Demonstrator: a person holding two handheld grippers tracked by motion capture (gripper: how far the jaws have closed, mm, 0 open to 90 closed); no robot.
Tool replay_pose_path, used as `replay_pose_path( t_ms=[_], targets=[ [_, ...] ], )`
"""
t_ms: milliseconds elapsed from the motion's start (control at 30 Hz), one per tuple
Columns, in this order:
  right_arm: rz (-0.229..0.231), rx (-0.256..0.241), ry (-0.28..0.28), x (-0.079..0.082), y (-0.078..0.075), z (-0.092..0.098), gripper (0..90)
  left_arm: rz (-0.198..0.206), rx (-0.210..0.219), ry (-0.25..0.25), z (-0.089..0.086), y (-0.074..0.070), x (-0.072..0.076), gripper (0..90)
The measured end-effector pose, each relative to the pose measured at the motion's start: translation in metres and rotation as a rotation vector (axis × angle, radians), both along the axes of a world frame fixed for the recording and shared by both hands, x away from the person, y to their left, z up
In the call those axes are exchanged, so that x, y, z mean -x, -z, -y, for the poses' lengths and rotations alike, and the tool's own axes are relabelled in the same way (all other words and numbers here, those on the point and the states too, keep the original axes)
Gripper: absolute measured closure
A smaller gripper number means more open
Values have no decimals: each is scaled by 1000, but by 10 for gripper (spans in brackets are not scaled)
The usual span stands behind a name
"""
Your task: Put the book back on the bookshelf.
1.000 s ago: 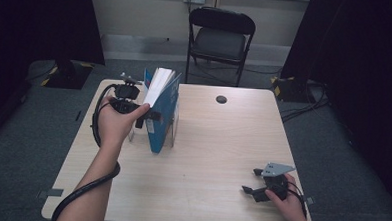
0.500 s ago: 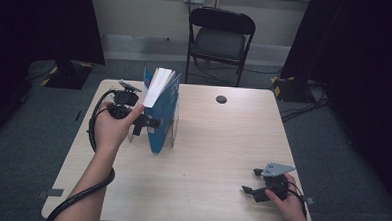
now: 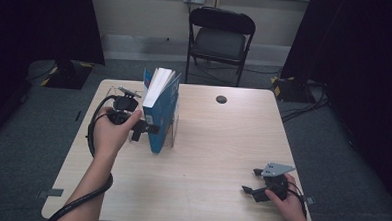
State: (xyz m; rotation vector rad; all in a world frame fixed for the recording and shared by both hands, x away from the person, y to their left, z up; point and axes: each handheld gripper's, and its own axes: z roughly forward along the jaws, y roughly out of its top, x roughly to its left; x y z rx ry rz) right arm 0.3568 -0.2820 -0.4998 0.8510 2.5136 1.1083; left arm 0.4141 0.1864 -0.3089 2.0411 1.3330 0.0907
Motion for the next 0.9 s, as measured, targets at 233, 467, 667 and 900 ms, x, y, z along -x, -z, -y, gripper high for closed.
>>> replay_pose_path(
  t_ms=[233,467,667,900],
  targets=[
    [1,0,-1,0,0,0,176,-17,7,0,-4,9,4,182],
    [1,0,0,0,0,0,176,-27,18,6,-7,19,8,182],
    [1,1,0,0,0,0,176,-40,23,-1,-12,32,10,184],
    [1,0,-1,0,0,0,176,-52,30,-4,-14,42,14,185]
  ],
)
